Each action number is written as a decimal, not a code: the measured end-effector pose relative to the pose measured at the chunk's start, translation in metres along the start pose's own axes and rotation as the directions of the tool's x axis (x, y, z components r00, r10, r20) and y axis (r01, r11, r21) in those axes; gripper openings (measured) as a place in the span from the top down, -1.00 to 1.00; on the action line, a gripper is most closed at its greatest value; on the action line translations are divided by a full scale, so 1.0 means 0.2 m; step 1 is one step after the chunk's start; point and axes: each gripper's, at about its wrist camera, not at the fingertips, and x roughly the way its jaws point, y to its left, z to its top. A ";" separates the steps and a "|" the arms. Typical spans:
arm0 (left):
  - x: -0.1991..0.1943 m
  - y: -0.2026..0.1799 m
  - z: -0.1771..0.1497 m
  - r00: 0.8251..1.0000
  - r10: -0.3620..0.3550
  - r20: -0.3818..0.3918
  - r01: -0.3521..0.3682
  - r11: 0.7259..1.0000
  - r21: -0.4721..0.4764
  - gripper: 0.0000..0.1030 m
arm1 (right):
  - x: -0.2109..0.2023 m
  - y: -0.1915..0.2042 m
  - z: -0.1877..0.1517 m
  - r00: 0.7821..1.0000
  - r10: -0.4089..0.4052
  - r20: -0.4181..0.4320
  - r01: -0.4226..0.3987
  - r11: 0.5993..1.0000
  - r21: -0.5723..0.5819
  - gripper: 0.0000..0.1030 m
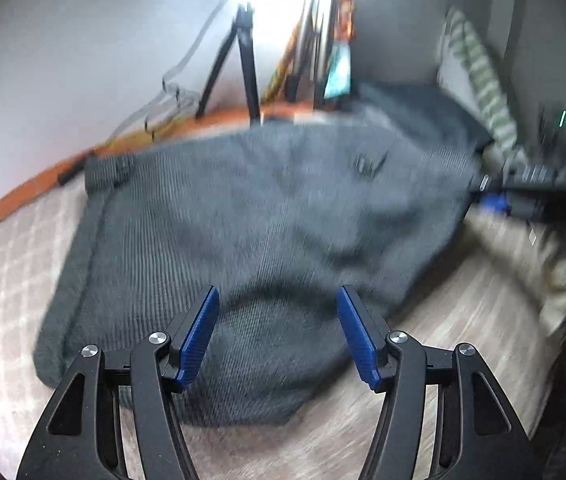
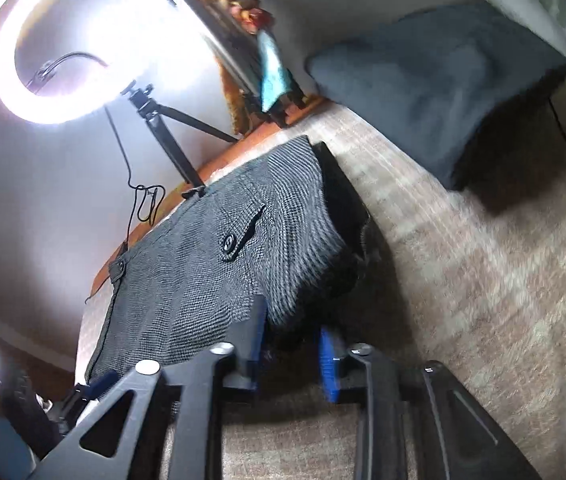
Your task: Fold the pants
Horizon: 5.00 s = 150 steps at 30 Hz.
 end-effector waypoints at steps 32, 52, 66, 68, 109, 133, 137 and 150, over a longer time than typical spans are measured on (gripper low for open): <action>0.05 0.31 0.07 0.992 0.118 0.043 -0.110 0.980 -0.163 -0.19 | -0.03 0.31 0.11 0.979 -0.129 0.157 0.161 0.963 -0.216 0.69; -0.45 1.00 -0.18 0.930 0.316 0.190 -0.175 0.831 -0.528 -0.19 | 0.19 1.43 -0.25 0.986 -0.055 0.160 0.156 0.662 -0.733 0.73; -0.55 1.11 -0.28 0.910 0.372 0.182 -0.210 0.794 -0.571 -0.19 | 0.69 1.77 -0.83 0.994 -0.110 -0.027 0.025 0.443 -0.896 0.83; -0.56 1.12 -0.28 0.910 0.374 0.181 -0.213 0.793 -0.571 -0.19 | 0.73 1.76 -0.86 0.992 -0.118 -0.041 0.015 0.441 -0.897 0.82; 0.16 1.11 -0.07 0.944 -0.327 -0.036 0.242 0.765 -0.597 -0.33 | 0.43 0.62 0.09 0.939 0.217 -0.268 -0.292 0.914 -0.282 -0.48; 0.35 1.07 0.01 0.896 -0.444 0.006 0.369 0.736 -0.567 -0.25 | 0.86 0.66 0.07 0.839 0.351 -0.415 -0.438 0.889 -0.135 -0.03; 0.36 1.04 0.03 0.917 -0.399 -0.019 0.329 0.782 -0.530 0.05 | 0.87 0.70 0.06 0.850 0.332 -0.409 -0.424 0.892 -0.158 0.30; 0.37 1.00 0.05 0.937 -0.348 -0.031 0.281 0.803 -0.525 0.10 | 0.81 0.87 0.02 0.890 0.227 -0.396 -0.350 0.896 -0.274 0.37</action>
